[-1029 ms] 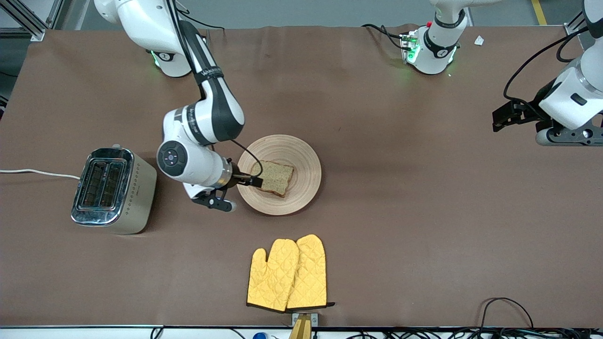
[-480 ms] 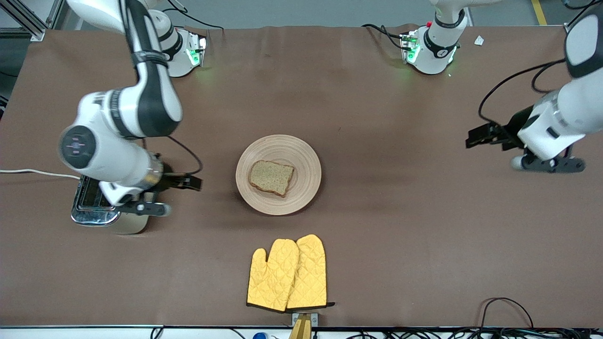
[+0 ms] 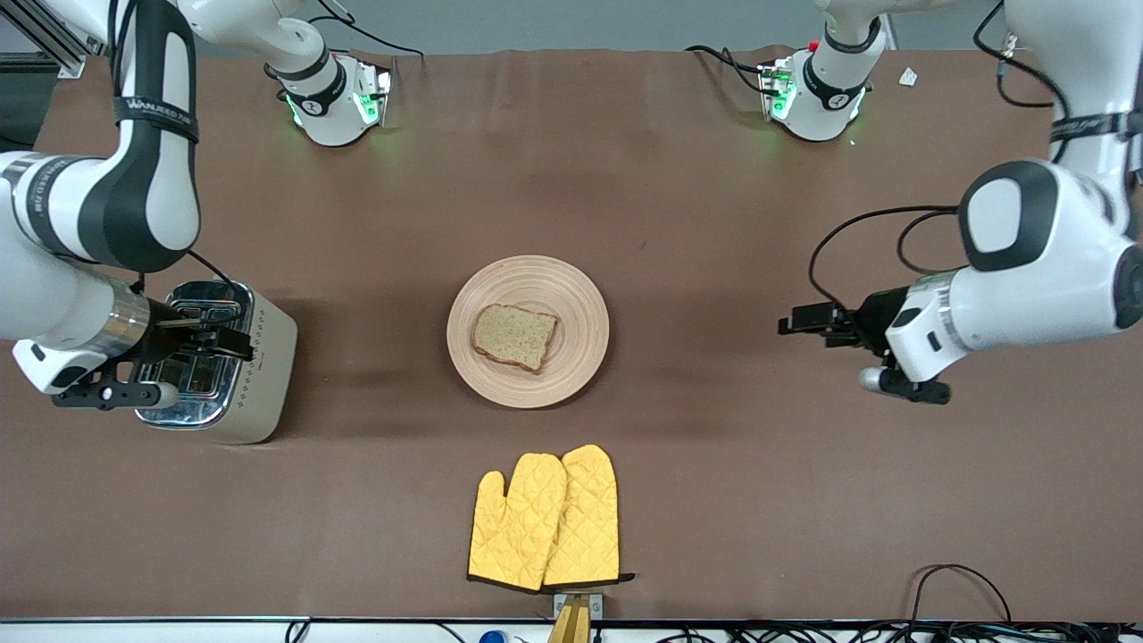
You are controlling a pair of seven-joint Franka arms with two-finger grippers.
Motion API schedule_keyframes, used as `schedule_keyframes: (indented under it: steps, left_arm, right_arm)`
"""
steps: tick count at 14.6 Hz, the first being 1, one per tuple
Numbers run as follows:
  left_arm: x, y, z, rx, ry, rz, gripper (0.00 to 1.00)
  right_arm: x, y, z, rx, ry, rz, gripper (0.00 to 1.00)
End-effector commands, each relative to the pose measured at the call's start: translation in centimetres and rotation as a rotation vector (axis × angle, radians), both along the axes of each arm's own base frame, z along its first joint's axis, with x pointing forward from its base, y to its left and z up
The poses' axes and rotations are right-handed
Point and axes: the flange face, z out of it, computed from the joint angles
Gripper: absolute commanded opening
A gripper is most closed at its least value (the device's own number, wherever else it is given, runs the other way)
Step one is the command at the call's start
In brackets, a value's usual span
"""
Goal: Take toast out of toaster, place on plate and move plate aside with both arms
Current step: 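Retract the right gripper while the left gripper reaches the plate rim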
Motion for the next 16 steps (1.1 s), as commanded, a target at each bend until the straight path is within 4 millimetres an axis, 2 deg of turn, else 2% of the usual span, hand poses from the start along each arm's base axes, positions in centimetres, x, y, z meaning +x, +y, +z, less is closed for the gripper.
schedule_keyframes:
  steps: [1, 4, 5, 7, 9, 11, 13, 16]
  left_arm:
    - [0.1, -0.8, -4.5, -0.111, -0.038, -0.017, 1.00]
    - [-0.4, -4.6, -10.4, -0.229, -0.058, -0.023, 0.97]
    - [-0.9, -6.1, -12.4, -0.270, -0.052, -0.013, 0.96]
    - [-1.7, -8.2, -16.1, -0.358, -0.042, -0.030, 0.91]
    - [-2.9, -10.1, -19.6, -0.456, -0.041, -0.055, 0.84]
    - [-4.2, -12.3, -22.2, -0.525, -0.048, -0.072, 0.76]
    - [-5.4, -14.5, -23.9, -0.548, -0.037, -0.034, 0.70]
    - [-7.0, -17.1, -26.1, -0.544, -0.008, 0.008, 0.62]
  right_arm:
    - [-0.3, 1.3, 0.7, 0.000, -0.010, 0.031, 1.00]
    - [0.3, 0.5, 2.9, -0.005, -0.050, 0.032, 1.00]
    - [0.4, 0.2, 4.5, -0.005, -0.065, 0.026, 1.00]
    - [0.1, -2.1, 8.4, -0.012, -0.061, -0.005, 1.00]
    - [-0.2, -3.2, 10.8, -0.021, -0.080, -0.021, 1.00]
    - [-0.5, -4.5, 12.9, -0.033, -0.113, -0.042, 1.00]
    - [-1.6, -5.7, 14.3, -0.008, -0.098, -0.054, 1.00]
    - [-2.7, -6.3, 16.4, 0.007, -0.064, -0.048, 1.00]
